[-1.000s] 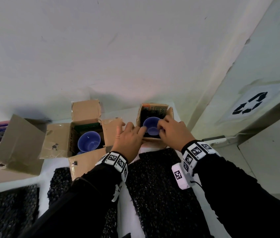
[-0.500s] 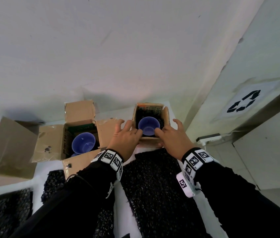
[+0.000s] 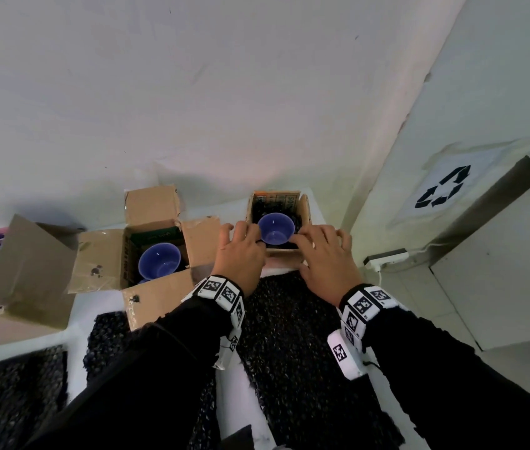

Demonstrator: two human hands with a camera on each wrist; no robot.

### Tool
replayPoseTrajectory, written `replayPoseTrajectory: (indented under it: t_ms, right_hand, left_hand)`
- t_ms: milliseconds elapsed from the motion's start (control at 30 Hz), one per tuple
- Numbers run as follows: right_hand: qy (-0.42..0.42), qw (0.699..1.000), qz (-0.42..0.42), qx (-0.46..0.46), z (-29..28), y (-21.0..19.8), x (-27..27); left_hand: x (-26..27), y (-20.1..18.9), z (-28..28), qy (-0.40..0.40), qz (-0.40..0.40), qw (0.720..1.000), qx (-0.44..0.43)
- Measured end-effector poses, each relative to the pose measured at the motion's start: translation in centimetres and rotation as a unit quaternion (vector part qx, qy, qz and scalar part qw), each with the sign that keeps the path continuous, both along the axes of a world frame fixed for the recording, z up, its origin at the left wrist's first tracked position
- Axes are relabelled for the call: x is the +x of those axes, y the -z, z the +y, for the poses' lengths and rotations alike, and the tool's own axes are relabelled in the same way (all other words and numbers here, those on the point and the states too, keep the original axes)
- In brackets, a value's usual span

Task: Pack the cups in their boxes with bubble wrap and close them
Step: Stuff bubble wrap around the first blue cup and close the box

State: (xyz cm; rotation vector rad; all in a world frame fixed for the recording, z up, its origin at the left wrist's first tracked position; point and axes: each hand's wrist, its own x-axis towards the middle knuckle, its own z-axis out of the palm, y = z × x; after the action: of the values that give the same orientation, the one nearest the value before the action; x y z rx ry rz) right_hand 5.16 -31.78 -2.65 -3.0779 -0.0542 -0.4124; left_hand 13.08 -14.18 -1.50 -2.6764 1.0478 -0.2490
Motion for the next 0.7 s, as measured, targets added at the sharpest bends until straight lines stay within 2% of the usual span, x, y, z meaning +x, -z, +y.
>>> replayPoseTrajectory:
  t_ms: [67,100,167,233,267,367,467,600,700]
  right_hand:
    - [0.003,0.999,-0.004,0.034,0.2,0.2,-2.2]
    - [-0.001,0.999,0.020,0.047,0.2,0.6,-3.3]
    - [0.003,0.990,0.122,0.077,0.2,1.7,-5.5]
    - [0.039,0.966,0.231,0.107,0.4,2.8,-7.6]
    - [0.057,0.959,0.255,0.112,0.6,3.3,-8.5]
    - [0.076,0.960,0.252,0.091,1.4,4.1,-10.1]
    - [0.073,0.966,0.221,0.114,2.2,4.0,-10.6]
    - [0.023,0.979,0.139,0.149,2.5,2.5,-10.9]
    - [-0.030,0.979,0.123,0.158,2.8,0.9,-10.9]
  left_hand:
    - [-1.0,0.1,0.6,0.014,0.007,0.999,-0.039]
    - [-1.7,0.2,1.1,0.021,0.012,0.998,-0.058]
    - [-3.1,0.2,1.9,0.033,0.031,0.996,-0.075]
    - [-4.5,0.5,2.7,0.033,0.073,0.995,-0.065]
    - [-5.2,0.8,3.0,0.029,0.104,0.993,-0.056]
    - [-6.8,1.6,3.9,0.021,0.180,0.983,-0.043]
    - [-8.0,1.9,4.3,0.024,0.211,0.976,-0.055]
    - [-8.7,0.9,4.4,0.082,0.173,0.975,-0.112]
    - [-8.8,0.1,3.9,0.148,0.139,0.973,-0.108]
